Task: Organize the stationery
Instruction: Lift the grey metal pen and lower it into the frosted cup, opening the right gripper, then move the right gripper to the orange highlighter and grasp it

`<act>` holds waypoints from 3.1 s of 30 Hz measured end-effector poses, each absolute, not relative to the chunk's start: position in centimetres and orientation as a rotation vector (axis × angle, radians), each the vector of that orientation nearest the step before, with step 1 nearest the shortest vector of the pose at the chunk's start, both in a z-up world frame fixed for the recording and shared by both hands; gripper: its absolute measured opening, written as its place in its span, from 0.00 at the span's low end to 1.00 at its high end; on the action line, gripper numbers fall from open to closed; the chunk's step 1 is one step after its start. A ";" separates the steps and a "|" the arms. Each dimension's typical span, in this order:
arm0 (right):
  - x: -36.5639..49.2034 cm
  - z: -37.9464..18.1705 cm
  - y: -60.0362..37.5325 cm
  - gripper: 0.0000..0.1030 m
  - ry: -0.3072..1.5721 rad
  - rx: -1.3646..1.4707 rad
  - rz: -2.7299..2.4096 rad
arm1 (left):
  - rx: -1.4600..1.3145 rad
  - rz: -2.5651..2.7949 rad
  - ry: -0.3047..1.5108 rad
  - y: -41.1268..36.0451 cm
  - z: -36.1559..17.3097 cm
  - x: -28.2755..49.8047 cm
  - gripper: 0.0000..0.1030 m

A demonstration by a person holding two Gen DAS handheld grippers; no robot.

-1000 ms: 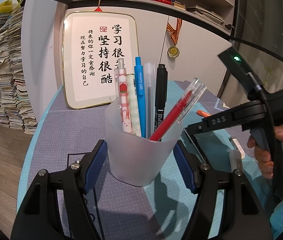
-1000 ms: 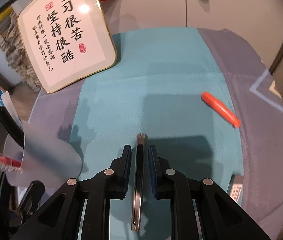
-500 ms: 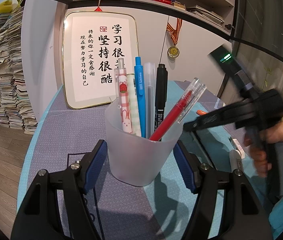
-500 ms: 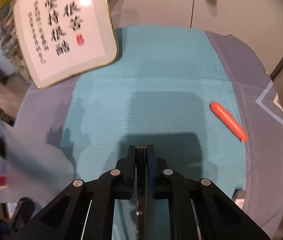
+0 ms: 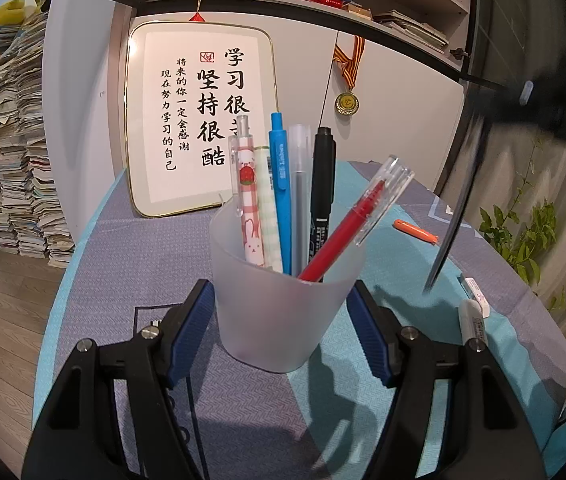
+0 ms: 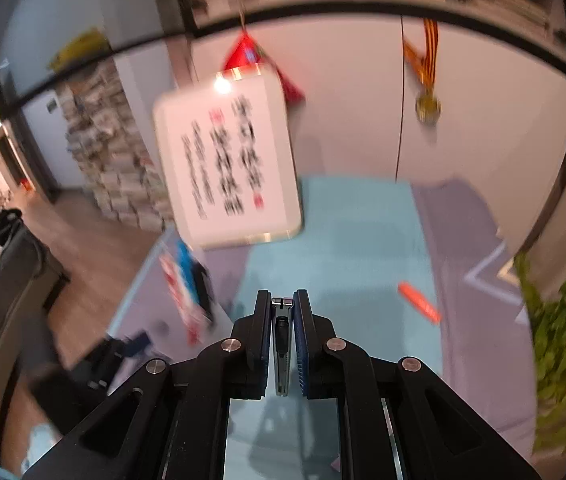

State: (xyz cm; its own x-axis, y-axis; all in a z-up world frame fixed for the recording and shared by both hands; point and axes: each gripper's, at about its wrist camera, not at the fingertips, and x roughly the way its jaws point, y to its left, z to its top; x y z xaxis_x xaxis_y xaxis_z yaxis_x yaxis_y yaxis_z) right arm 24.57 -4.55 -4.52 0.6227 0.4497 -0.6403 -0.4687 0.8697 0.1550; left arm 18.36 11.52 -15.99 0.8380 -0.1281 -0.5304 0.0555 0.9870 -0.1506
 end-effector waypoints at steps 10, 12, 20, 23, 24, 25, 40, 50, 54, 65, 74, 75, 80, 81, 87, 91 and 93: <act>20.7 1.3 -2.6 0.12 0.489 -0.004 0.672 | -0.131 -0.098 0.569 11.5 -16.0 18.4 0.65; 20.9 0.9 -1.3 0.12 0.492 -0.016 0.709 | -0.131 -0.098 0.570 11.5 -16.0 18.4 0.65; 22.7 -2.0 2.5 0.12 0.568 -0.082 0.741 | -0.131 -0.098 0.569 11.5 -16.0 18.4 0.65; 23.1 -2.9 3.0 0.12 0.594 -0.095 0.745 | -0.131 -0.098 0.569 11.5 -16.0 18.3 0.65; 23.2 -3.1 3.1 0.12 0.611 -0.090 0.751 | -0.131 -0.098 0.569 11.5 -16.0 18.4 0.65; 23.4 -3.4 3.1 0.12 0.626 -0.085 0.757 | -0.131 -0.098 0.569 11.5 -16.0 18.4 0.65; 24.1 -6.5 3.1 0.12 0.763 -0.099 0.757 | -0.131 -0.097 0.572 11.5 -16.0 18.4 0.65; 23.8 -5.1 1.4 0.12 0.710 -0.099 0.745 | -0.130 -0.097 0.572 11.6 -16.1 18.3 0.65; 25.1 -4.7 -1.2 0.12 0.690 -0.097 0.672 | -0.131 -0.097 0.572 11.6 -16.1 18.3 0.65; 34.7 -9.2 -11.9 0.56 0.893 -0.154 0.318 | -0.131 -0.097 0.572 11.6 -16.1 18.3 0.65; 37.1 -13.3 -12.7 0.56 0.943 -0.268 0.366 | -0.131 -0.097 0.572 11.6 -16.1 18.3 0.65; 37.3 -13.6 -12.3 0.56 0.936 -0.298 0.373 | -0.131 -0.097 0.572 11.6 -16.1 18.3 0.65; 38.3 -15.4 -10.8 0.56 0.940 -0.407 0.400 | -0.130 -0.097 0.572 11.6 -16.1 18.3 0.65; 38.5 -15.8 -10.6 0.56 0.943 -0.427 0.392 | -0.130 -0.097 0.572 11.6 -16.1 18.3 0.65; 39.1 -16.8 -10.8 0.16 0.981 -0.386 0.442 | -0.131 -0.097 0.574 11.6 -16.1 18.3 0.65; 37.3 -16.5 -10.4 0.11 0.995 -0.382 0.440 | -0.132 -0.097 0.574 11.6 -16.1 18.3 0.65; 35.4 -15.7 -10.4 0.11 0.992 -0.327 0.473 | -0.131 -0.097 0.574 11.6 -16.1 18.3 0.65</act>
State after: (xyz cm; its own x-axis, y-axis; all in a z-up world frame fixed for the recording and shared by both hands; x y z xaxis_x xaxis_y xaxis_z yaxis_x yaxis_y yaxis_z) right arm 35.36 -10.35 -15.71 0.4597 0.2309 -0.8575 -0.5215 0.8518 -0.0502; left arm 18.33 11.59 -16.10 0.8356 -0.1279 -0.5342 0.0550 0.9871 -0.1504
